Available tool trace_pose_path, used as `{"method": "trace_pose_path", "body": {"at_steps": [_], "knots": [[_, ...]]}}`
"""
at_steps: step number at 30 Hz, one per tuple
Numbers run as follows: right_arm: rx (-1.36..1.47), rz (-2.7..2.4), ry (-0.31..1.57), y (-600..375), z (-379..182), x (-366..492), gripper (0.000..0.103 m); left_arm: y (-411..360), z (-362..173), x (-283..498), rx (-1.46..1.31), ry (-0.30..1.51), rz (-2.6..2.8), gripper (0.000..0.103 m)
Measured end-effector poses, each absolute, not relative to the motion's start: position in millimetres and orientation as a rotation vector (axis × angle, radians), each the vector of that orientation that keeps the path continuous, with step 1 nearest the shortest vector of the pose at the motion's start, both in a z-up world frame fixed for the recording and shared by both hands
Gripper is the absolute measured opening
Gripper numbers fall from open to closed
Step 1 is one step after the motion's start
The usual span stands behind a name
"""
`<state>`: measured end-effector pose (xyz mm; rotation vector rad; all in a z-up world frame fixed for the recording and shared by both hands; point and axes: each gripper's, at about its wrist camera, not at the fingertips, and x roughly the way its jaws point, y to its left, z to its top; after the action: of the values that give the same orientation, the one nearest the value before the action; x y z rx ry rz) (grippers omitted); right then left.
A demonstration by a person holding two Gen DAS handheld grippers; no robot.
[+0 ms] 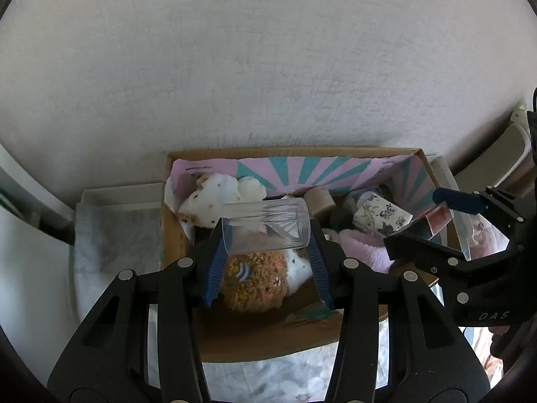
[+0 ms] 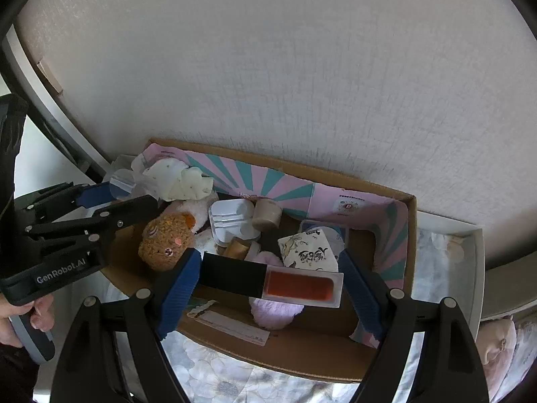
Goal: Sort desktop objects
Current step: 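Carry cup and lipstick box into the box and open both tools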
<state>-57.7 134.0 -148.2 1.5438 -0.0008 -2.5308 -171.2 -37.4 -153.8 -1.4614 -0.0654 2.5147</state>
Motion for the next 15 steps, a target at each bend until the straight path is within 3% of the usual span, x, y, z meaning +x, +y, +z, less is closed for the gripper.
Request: {"method": "trace_pose_path", "body": {"at_steps": [15], "knots": [[1.555,-2.506,0.012,134.6,-146.4,-60.6,0.081,-29.8,-157.0,-174.7,-1.465,-0.041,2.498,0.041]]}}
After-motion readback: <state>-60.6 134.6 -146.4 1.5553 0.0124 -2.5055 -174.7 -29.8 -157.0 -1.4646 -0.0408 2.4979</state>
